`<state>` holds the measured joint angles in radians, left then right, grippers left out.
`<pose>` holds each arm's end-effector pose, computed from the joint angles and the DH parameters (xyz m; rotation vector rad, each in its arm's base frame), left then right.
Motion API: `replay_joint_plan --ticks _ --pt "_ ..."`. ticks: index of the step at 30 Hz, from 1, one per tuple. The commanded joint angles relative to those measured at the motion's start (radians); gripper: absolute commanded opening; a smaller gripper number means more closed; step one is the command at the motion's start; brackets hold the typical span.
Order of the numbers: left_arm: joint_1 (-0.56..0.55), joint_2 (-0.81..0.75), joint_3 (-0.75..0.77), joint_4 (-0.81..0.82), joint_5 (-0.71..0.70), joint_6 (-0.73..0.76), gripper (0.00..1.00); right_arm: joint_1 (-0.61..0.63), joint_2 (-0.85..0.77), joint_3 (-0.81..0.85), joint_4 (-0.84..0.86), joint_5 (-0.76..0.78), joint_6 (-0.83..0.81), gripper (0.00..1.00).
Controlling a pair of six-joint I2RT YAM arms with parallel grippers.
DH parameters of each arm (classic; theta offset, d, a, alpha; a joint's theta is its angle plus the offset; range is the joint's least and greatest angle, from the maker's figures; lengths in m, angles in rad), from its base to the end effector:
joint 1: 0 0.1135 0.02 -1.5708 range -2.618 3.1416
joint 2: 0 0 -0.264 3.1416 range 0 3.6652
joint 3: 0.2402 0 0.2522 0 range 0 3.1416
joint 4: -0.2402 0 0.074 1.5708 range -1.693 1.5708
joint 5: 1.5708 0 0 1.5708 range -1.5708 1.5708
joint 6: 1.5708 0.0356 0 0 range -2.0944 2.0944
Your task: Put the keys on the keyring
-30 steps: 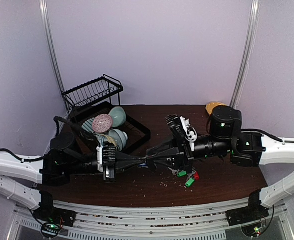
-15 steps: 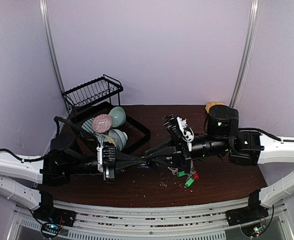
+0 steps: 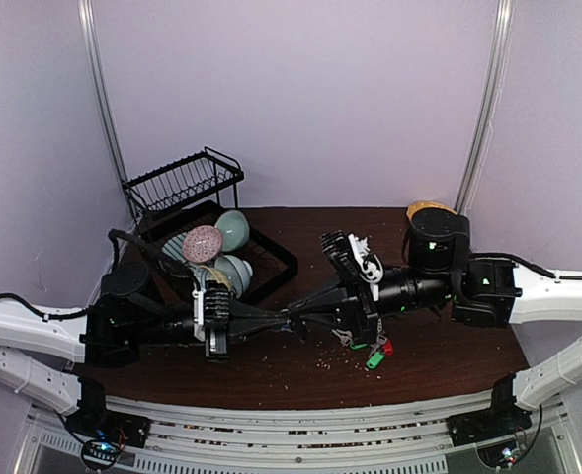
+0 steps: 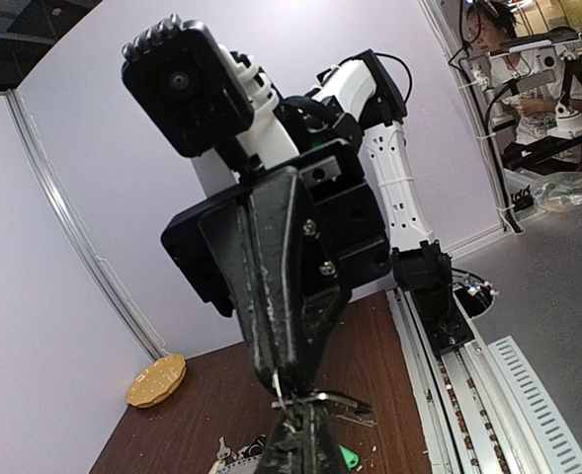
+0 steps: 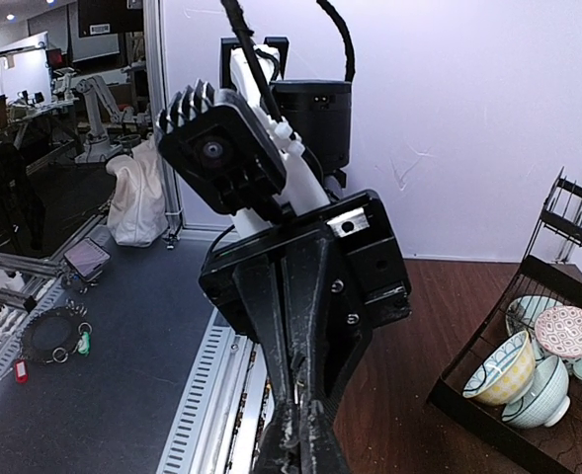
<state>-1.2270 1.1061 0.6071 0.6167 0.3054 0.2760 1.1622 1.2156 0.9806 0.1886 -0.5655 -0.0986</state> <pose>0.0751 -0.2415 0.2976 1.2265 0.9281 -0.9880 0.0955 0.2685 0.3575 -1.3852 1.0971 1.2507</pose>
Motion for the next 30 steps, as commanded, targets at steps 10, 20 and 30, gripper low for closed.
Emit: replay_joint_plan --ticks 10,20,30 --pt "-0.005 -0.044 0.027 -0.052 -0.083 -0.023 0.29 0.003 -0.051 0.066 -0.261 0.159 -0.101 0.0" --pt "-0.005 0.006 0.105 -0.167 -0.119 -0.017 0.25 0.004 -0.046 0.108 -0.333 0.2 -0.119 0.0" --pt "-0.005 0.045 0.131 -0.174 -0.138 -0.025 0.17 0.004 -0.051 0.111 -0.33 0.181 -0.112 0.0"
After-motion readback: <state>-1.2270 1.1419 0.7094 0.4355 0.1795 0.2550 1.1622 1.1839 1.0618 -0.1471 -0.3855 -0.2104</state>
